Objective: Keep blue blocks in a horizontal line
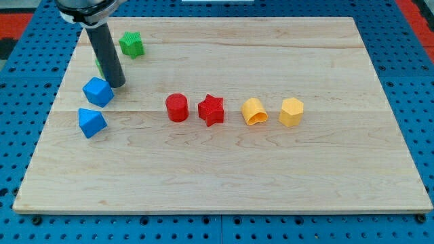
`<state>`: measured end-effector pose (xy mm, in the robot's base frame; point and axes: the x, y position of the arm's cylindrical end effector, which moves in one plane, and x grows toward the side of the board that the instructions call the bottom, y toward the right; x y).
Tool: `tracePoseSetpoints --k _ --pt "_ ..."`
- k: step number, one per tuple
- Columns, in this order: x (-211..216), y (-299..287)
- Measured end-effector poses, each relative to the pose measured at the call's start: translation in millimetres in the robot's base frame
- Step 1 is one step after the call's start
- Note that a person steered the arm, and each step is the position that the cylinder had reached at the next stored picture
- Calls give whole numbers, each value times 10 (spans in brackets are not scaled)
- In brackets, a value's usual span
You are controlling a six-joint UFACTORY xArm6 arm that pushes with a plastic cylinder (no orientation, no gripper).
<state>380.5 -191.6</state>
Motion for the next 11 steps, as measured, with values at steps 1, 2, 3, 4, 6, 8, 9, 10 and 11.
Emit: tracePoseSetpoints --k 1,2,3,4,6,8,9,10,11 --pt "70 -168" --pt "-76 -270" --pt "-40 -630" --pt "308 -572" --pt "992 -116" --pt "610 -412" --pt "580 115" --pt "874 719" --pt "1138 1276"
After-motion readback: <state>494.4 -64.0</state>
